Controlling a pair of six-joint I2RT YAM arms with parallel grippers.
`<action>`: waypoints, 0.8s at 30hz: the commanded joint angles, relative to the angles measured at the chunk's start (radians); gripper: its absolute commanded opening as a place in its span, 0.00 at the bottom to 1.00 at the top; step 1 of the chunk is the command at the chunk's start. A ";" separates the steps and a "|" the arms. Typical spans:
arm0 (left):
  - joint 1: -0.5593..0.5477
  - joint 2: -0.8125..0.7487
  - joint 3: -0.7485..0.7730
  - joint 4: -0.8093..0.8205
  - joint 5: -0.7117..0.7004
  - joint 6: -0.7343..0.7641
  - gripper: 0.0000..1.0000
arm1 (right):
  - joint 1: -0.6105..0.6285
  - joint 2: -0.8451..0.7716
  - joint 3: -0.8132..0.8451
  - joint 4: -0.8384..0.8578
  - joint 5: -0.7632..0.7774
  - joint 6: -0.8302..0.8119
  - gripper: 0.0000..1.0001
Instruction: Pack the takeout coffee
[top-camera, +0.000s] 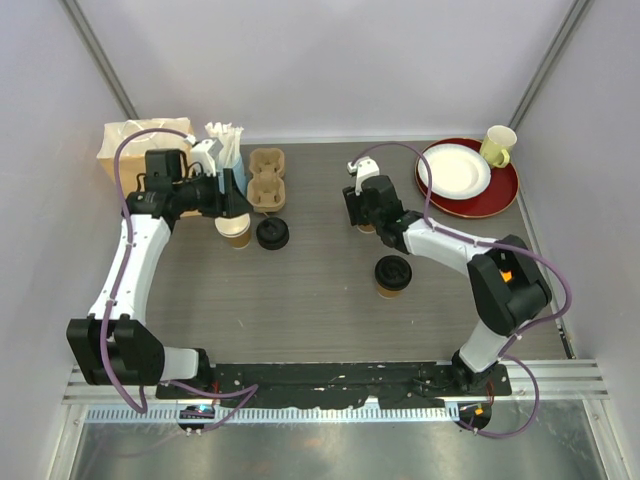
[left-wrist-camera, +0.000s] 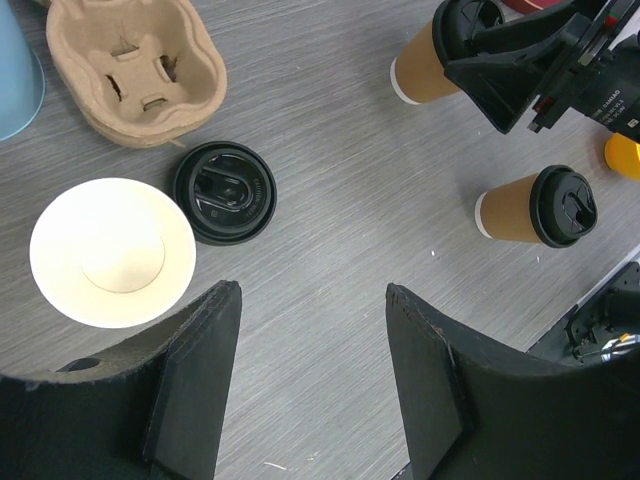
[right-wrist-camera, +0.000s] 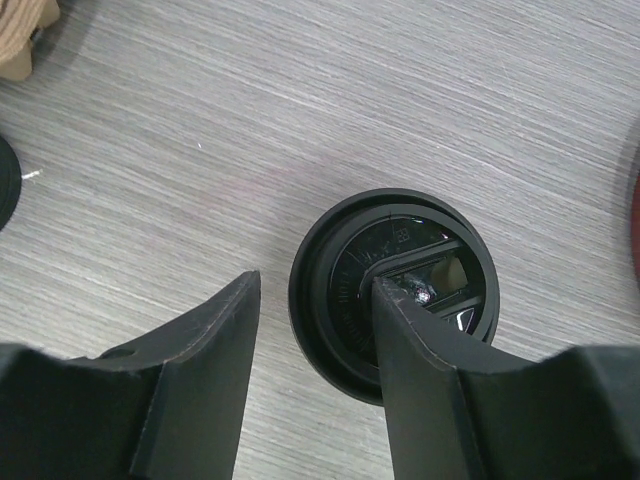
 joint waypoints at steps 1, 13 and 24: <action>0.006 -0.012 0.053 0.007 0.024 0.022 0.64 | -0.005 -0.035 0.030 -0.112 0.008 -0.045 0.55; 0.006 -0.016 0.148 -0.050 -0.054 0.079 0.68 | -0.004 -0.130 0.063 -0.112 -0.094 -0.094 0.71; 0.097 0.013 0.416 -0.255 -0.317 0.353 0.96 | -0.001 -0.198 0.074 -0.161 -0.211 -0.115 0.87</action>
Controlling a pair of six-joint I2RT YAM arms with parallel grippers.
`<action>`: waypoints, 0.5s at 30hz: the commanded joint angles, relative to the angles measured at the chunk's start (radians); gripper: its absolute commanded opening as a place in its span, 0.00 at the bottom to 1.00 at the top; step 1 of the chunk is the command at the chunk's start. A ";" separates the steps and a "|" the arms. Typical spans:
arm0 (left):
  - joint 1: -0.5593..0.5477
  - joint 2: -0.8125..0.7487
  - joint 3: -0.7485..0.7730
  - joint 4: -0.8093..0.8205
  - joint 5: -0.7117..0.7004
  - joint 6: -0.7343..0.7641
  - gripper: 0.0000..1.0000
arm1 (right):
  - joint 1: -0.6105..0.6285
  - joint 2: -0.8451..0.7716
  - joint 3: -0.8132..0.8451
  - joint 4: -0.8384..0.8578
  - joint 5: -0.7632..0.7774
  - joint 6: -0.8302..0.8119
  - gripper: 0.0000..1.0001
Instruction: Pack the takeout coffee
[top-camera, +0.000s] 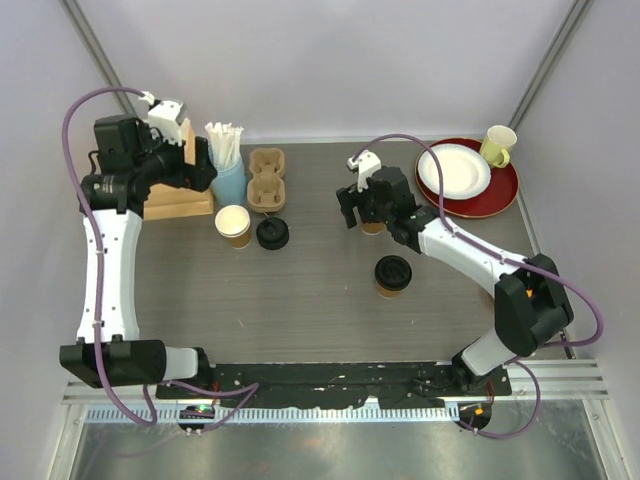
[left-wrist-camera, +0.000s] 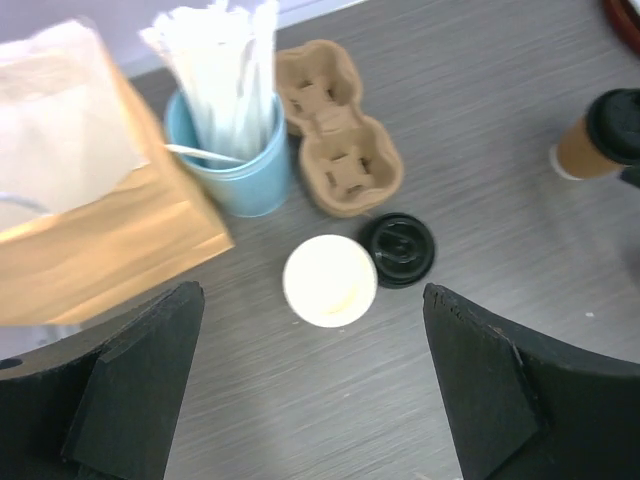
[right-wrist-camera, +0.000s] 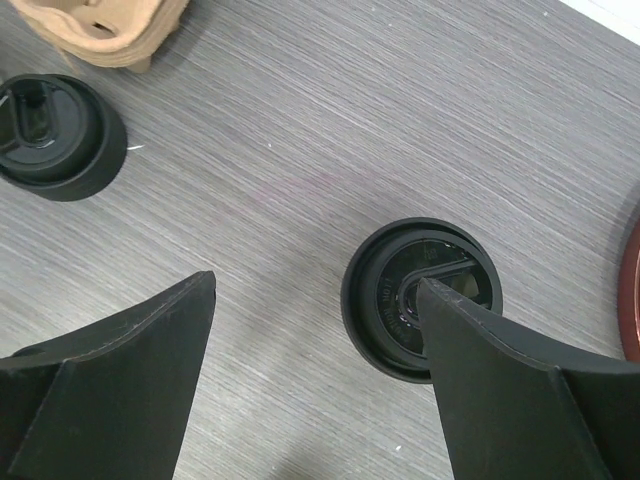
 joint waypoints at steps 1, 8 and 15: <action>0.021 0.020 0.084 -0.106 -0.133 0.147 0.96 | 0.003 -0.060 0.037 -0.006 -0.063 -0.029 0.87; 0.033 0.058 0.126 -0.097 -0.288 0.290 0.87 | 0.033 -0.094 0.044 -0.027 -0.162 -0.060 0.84; 0.026 0.113 0.204 -0.243 -0.124 0.393 0.86 | 0.055 -0.070 0.052 0.011 -0.182 0.000 0.82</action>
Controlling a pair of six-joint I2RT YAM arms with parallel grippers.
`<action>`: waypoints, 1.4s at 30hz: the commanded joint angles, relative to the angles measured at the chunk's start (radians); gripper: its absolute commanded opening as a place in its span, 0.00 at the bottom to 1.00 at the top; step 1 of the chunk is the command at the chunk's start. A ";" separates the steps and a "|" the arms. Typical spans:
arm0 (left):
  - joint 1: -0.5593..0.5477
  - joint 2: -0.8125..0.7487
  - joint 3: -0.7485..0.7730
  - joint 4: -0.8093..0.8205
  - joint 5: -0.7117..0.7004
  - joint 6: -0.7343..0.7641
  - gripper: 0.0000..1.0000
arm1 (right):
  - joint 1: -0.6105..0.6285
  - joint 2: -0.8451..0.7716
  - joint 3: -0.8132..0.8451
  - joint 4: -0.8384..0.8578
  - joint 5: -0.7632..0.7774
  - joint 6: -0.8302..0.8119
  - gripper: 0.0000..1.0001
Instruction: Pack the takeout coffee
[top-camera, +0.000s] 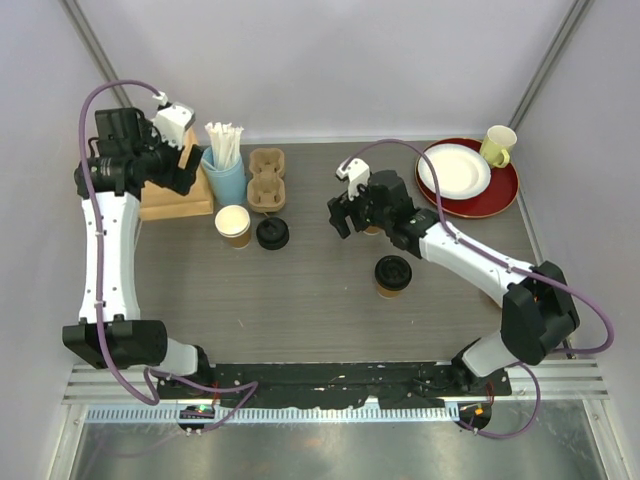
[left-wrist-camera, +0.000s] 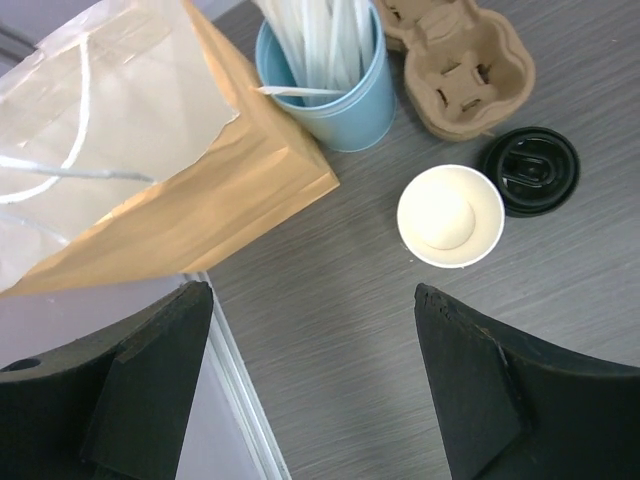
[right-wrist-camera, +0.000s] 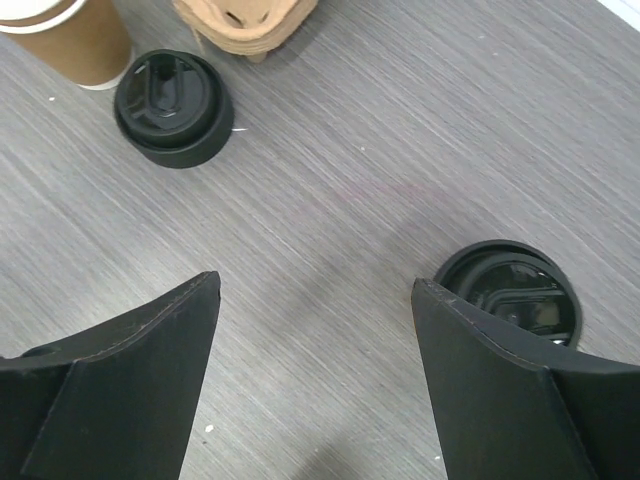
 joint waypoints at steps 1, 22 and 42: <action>-0.006 0.026 0.074 -0.097 0.114 0.055 0.86 | 0.012 0.000 0.062 0.069 -0.040 0.073 0.81; -0.356 0.654 0.489 -0.082 -0.061 0.116 0.76 | -0.059 0.125 0.194 0.109 0.010 0.209 0.71; -0.377 1.055 0.732 -0.045 -0.176 0.334 0.72 | -0.062 0.117 0.133 0.025 0.032 0.087 0.72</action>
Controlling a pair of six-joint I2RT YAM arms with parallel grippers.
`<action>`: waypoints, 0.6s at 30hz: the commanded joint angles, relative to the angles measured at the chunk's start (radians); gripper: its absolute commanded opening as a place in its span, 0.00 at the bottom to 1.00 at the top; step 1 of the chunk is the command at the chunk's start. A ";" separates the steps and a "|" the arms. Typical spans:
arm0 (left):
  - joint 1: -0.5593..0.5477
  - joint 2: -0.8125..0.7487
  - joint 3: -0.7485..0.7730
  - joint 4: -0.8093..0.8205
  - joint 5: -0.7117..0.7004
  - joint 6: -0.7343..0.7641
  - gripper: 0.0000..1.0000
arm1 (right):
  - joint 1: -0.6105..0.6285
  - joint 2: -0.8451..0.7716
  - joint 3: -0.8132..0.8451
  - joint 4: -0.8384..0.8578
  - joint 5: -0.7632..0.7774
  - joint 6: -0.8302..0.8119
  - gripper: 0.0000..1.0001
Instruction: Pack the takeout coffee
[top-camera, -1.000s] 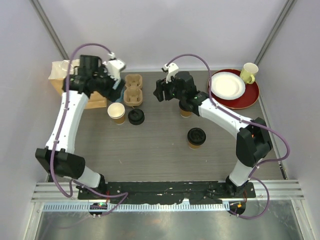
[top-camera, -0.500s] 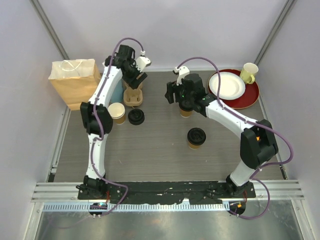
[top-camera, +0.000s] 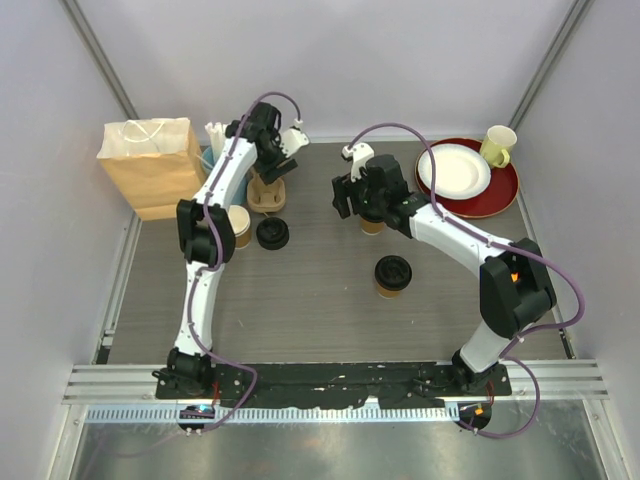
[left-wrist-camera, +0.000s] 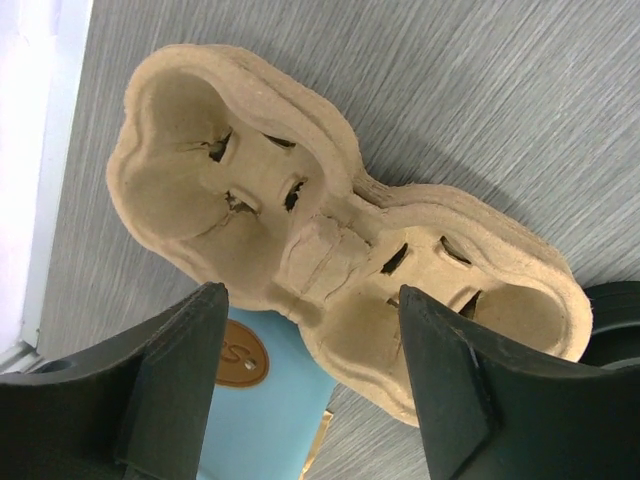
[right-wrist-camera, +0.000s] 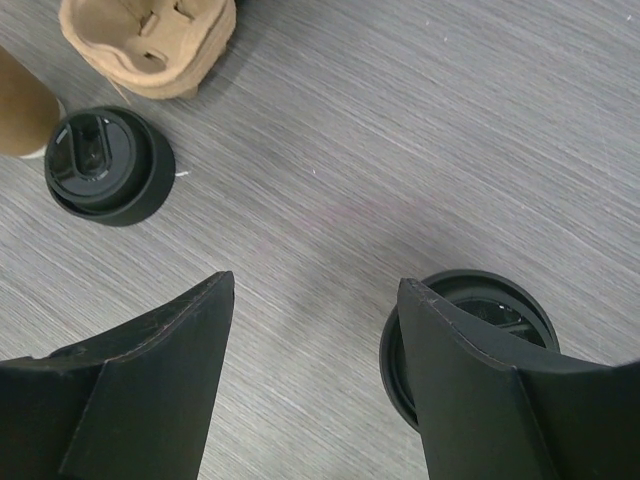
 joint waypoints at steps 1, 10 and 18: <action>-0.001 0.044 0.024 0.010 0.010 0.068 0.69 | 0.005 -0.055 -0.004 0.010 0.019 -0.036 0.72; -0.001 0.071 0.045 0.032 0.052 0.075 0.54 | 0.005 -0.059 -0.012 0.002 0.019 -0.052 0.72; 0.000 -0.025 -0.039 0.056 0.105 0.047 0.42 | 0.003 -0.053 -0.012 0.002 0.017 -0.050 0.72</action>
